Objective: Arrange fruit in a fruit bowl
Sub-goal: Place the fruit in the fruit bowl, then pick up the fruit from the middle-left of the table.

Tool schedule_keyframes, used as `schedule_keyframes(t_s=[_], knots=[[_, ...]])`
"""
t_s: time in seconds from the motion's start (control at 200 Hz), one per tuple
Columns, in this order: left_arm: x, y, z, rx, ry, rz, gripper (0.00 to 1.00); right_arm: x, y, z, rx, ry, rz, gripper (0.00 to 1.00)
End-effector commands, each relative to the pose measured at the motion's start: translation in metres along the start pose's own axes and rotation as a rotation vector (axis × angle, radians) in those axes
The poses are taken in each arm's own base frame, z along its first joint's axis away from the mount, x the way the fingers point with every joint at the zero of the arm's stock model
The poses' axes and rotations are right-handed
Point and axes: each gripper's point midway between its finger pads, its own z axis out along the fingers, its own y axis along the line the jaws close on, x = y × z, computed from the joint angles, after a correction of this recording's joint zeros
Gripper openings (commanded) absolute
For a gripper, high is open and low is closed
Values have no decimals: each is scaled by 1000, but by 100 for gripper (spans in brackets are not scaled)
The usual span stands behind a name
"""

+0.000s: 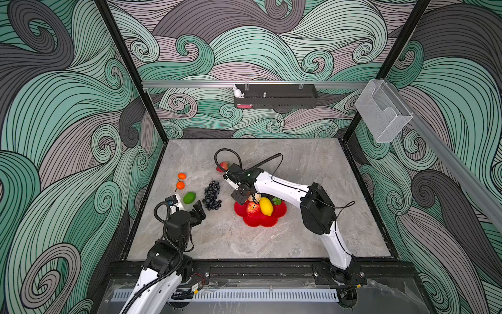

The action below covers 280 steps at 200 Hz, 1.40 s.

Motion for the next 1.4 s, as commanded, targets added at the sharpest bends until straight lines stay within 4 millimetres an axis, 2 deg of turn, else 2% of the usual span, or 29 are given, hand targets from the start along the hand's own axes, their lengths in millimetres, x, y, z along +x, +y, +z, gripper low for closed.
schedule_keyframes(t_s=[0.0,0.09,0.13,0.18,0.305,0.435,0.575,0.675,0.751,0.826,0.956,0.986,1.211,1.246,1.396], knots=[[-4,1,3,-18,-19,13,88,-11,-3,-23,7,-38,-9,71],[-3,0,6,-21,-9,19,88,-15,-4,-37,6,-55,-11,75],[-2,-1,7,-20,-2,21,88,-17,-10,-45,25,-70,3,83],[-2,-6,8,-6,13,31,88,-18,-17,-57,49,-83,22,86],[-7,-18,10,10,63,24,88,-20,-26,-91,50,-137,48,88],[-7,-24,20,-38,140,2,88,-15,-30,-124,43,-196,69,88],[-14,-40,37,-62,191,11,88,4,-32,-154,25,-308,125,87],[-19,-42,52,-131,211,35,88,23,-32,-173,1,-407,178,86],[-26,-39,61,-203,215,53,88,41,-33,-184,-5,-478,207,86],[-33,-24,68,-340,203,81,89,61,-37,-193,6,-548,242,86],[-33,-4,88,-436,242,87,91,99,-39,-192,0,-612,299,86],[-33,-2,94,-441,251,85,91,99,-40,-199,-8,-660,319,86],[-23,19,134,-415,427,-63,95,137,-30,-181,-73,-697,417,87],[-13,26,142,-431,484,-78,95,140,-29,-178,-80,-695,422,87],[8,26,164,-384,603,-102,95,154,-25,-166,-84,-673,420,88]])
